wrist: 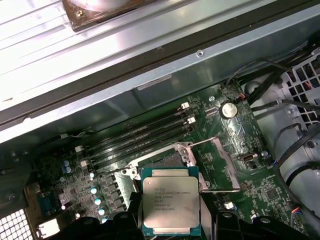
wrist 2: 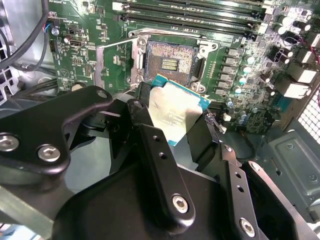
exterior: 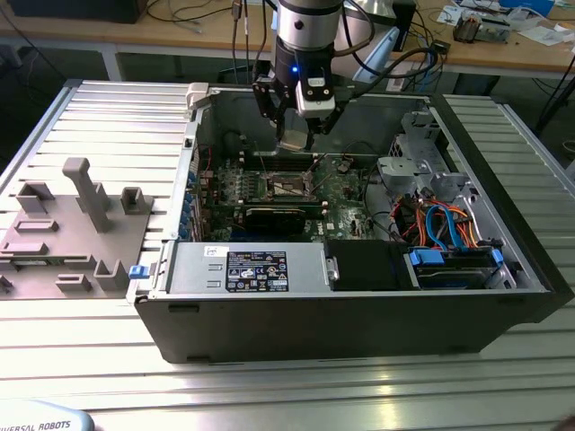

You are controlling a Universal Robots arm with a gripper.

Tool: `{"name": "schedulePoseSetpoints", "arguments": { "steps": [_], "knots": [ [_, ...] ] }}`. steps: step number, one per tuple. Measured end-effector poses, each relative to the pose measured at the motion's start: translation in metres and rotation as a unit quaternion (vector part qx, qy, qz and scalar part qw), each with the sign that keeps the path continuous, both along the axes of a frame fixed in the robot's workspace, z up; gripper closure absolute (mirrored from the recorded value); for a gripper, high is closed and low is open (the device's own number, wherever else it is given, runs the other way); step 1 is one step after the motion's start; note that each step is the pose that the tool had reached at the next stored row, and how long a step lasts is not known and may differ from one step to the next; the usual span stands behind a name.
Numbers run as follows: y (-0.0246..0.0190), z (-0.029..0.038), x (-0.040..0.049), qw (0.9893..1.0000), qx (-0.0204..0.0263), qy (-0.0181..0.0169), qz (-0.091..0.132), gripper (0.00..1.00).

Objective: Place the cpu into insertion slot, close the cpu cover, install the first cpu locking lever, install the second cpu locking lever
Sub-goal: 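Place the cpu into insertion slot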

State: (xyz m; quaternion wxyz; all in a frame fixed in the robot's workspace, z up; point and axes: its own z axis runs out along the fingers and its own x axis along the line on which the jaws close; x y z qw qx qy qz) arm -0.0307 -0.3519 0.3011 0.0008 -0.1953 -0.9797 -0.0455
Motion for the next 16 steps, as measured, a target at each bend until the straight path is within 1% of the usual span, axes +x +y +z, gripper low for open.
{"name": "schedulePoseSetpoints", "arguments": {
  "steps": [16],
  "knots": [
    [0.0,-0.0007,0.0,0.9999,0.0,0.0,-0.015,0.46]
  ]
}}
